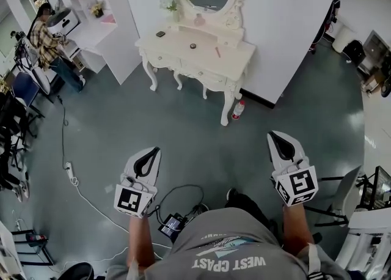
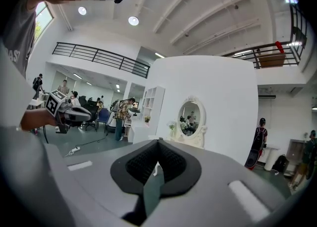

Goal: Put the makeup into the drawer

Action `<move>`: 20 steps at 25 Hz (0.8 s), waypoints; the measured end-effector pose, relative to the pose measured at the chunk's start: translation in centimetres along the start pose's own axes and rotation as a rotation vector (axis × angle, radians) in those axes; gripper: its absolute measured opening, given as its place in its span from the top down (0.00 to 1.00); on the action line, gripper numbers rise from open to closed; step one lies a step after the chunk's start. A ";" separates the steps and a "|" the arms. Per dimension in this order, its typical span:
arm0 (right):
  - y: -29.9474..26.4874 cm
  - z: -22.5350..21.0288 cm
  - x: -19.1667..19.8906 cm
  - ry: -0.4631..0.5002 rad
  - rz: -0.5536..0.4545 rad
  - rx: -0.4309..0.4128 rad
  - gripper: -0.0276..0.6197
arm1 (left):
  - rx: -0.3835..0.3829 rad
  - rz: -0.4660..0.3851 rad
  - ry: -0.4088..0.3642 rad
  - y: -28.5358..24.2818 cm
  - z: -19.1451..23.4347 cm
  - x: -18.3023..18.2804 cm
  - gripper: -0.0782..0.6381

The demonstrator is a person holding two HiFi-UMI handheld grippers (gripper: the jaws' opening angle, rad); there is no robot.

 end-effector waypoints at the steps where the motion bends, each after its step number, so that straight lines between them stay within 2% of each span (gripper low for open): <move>1: -0.2 -0.1 -0.1 0.005 0.003 -0.001 0.96 | 0.003 0.001 0.002 -0.2 0.0 0.0 0.89; 10: -4.5 -3.0 1.2 -0.010 0.012 -0.015 0.96 | -0.006 0.037 0.014 -3.9 1.3 1.5 0.89; 20: -13.4 -11.9 4.3 -0.049 0.015 -0.076 0.96 | -0.044 0.083 0.019 -15.0 2.5 2.1 0.89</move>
Point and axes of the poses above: the fingertips, and each gripper's own axes: y backward along the fingers, z to its left, x out of its underside, the point moved 7 cm from there along y, backward along the fingers, and after that the axes turned 4 degrees about -z, right-handed, at the moved point
